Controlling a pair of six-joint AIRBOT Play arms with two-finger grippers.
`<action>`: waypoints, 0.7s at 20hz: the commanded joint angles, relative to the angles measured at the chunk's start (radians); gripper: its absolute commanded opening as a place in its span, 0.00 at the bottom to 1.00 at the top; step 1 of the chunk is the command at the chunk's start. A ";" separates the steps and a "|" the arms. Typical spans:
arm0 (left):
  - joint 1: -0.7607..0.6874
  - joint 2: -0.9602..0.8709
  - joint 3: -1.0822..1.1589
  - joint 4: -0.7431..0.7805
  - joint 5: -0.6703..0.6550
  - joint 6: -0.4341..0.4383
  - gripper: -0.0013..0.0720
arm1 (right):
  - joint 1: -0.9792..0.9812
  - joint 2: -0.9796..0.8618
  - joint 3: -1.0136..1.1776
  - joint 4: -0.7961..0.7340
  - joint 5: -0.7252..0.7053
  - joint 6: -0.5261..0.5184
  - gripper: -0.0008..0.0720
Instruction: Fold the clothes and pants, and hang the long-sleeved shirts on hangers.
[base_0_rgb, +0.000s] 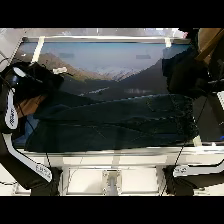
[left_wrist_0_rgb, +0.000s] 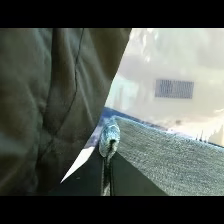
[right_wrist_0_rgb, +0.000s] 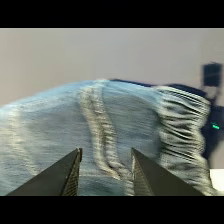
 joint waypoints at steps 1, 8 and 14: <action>0.009 0.047 0.008 0.003 0.003 0.000 0.04 | -0.002 -0.018 -0.002 -0.145 0.005 0.062 0.50; 0.017 0.151 0.008 0.009 0.004 -0.005 0.04 | -0.002 -0.184 -0.003 -0.136 -0.114 0.094 0.64; 0.031 0.196 0.008 0.105 0.076 -0.199 0.04 | -0.001 -0.267 -0.003 -0.005 -0.131 -0.062 0.23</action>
